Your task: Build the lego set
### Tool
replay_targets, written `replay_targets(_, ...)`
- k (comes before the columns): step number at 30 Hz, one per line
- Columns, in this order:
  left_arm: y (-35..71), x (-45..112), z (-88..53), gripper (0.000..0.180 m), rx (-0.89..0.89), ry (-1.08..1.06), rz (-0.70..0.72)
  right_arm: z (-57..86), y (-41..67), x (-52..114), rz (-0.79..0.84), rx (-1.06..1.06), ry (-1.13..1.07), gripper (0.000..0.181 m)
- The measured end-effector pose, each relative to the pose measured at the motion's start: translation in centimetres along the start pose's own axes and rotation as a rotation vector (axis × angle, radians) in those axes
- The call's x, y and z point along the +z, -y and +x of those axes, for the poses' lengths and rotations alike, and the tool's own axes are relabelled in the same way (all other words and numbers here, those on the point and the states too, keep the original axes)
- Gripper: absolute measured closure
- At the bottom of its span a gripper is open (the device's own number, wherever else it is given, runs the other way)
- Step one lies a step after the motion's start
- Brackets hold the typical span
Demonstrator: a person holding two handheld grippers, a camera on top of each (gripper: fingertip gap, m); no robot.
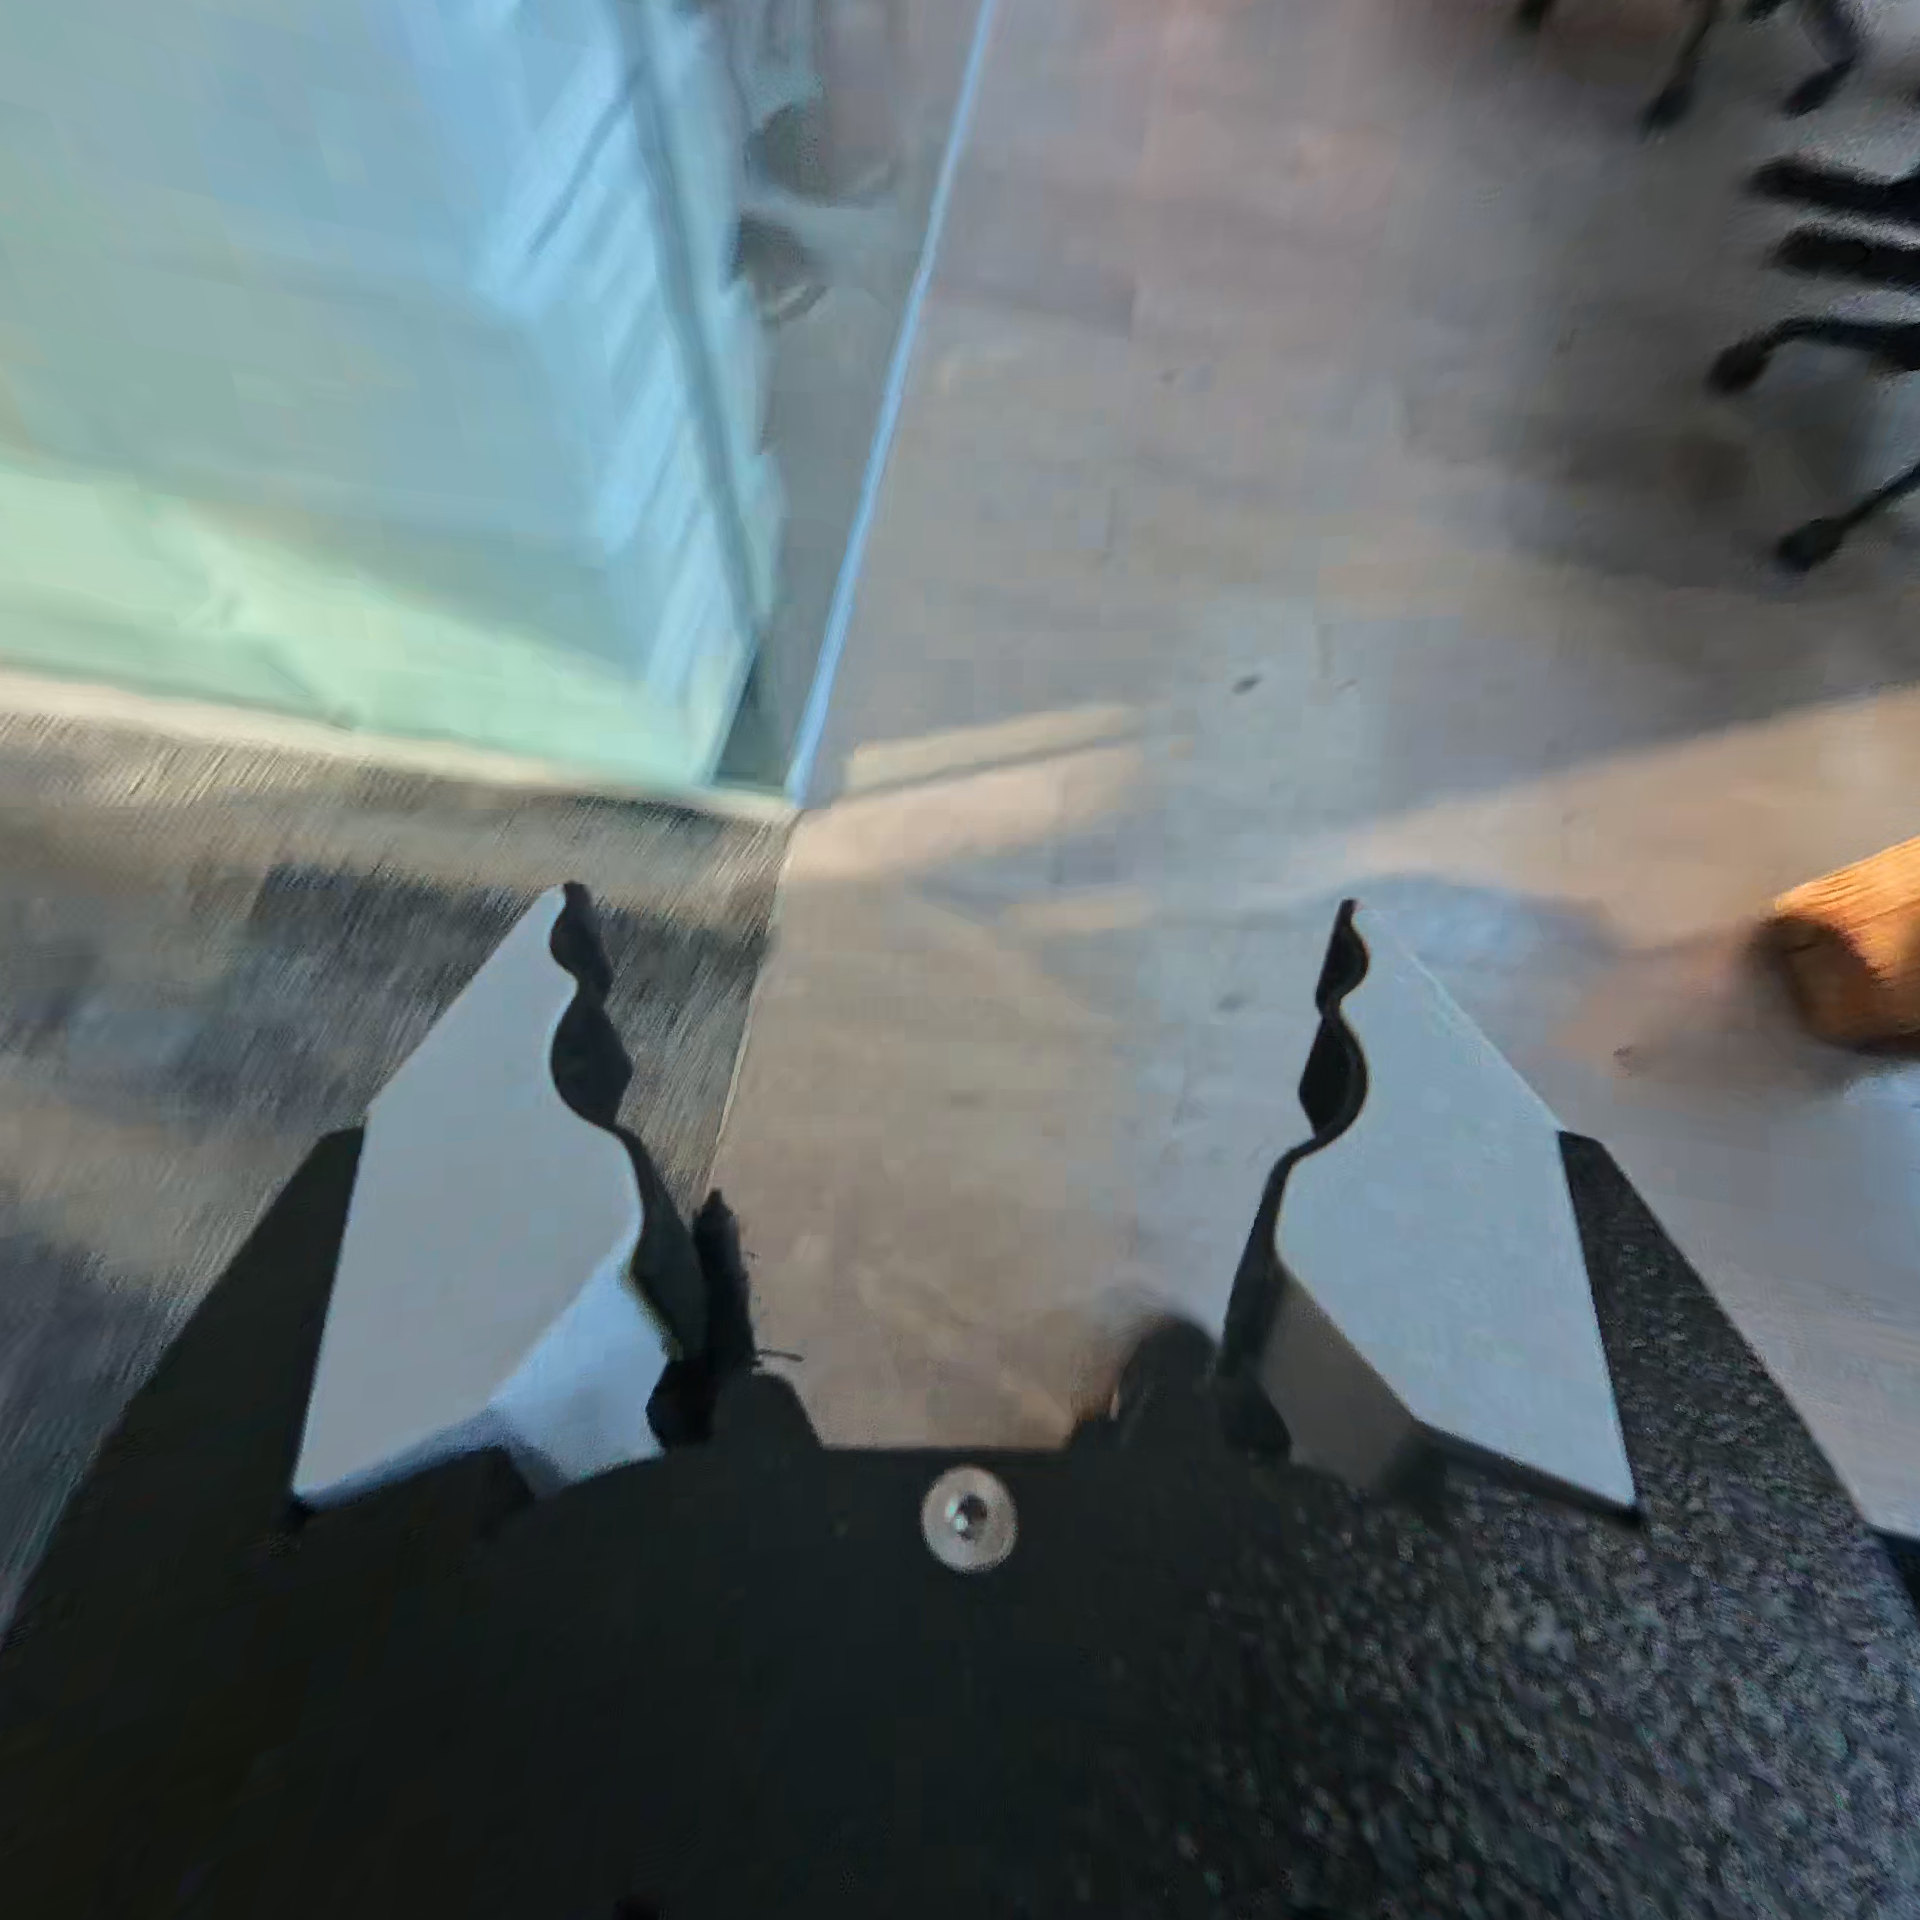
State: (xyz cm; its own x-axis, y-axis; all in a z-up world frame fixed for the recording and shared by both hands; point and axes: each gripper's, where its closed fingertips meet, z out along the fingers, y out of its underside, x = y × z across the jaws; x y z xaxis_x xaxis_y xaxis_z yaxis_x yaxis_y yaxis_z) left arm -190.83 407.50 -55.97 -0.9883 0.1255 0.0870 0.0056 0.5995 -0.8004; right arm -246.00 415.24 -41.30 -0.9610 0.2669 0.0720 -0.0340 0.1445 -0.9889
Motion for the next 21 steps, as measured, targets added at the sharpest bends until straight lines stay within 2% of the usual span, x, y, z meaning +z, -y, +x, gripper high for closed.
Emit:
replay_targets(6,27.2,21.3,17.1,0.05,0.157,-0.229,0.337,9.0,-5.7,9.6,-0.206,-0.056,-0.156,0.066)
replay_targets(8,33.9,27.5,21.9,0.05,0.147,-0.26,0.419,11.9,-7.6,13.4,-0.268,-0.069,-0.196,0.066)
replay_targets(11,42.4,33.6,28.3,0.044,-0.009,-0.369,0.535,15.4,-9.4,21.8,-0.341,-0.076,-0.221,0.066)
replay_targets(13,46.6,37.0,31.1,0.043,0.014,-0.357,0.569,16.9,-8.8,29.7,-0.366,-0.065,-0.212,0.066)
replay_targets(15,49.9,40.3,32.9,0.043,0.05,-0.344,0.564,17.6,-5.7,39.3,-0.327,-0.05,-0.179,0.066)
replay_targets(19,55.6,48.0,32.7,0.043,0.175,-0.238,0.54,16.2,5.1,62.1,-0.098,-0.081,-0.05,0.066)
replay_targets(21,57.7,52.2,30.5,0.043,0.177,-0.129,0.515,15.2,12.3,72.9,0.066,0.001,-0.035,0.066)
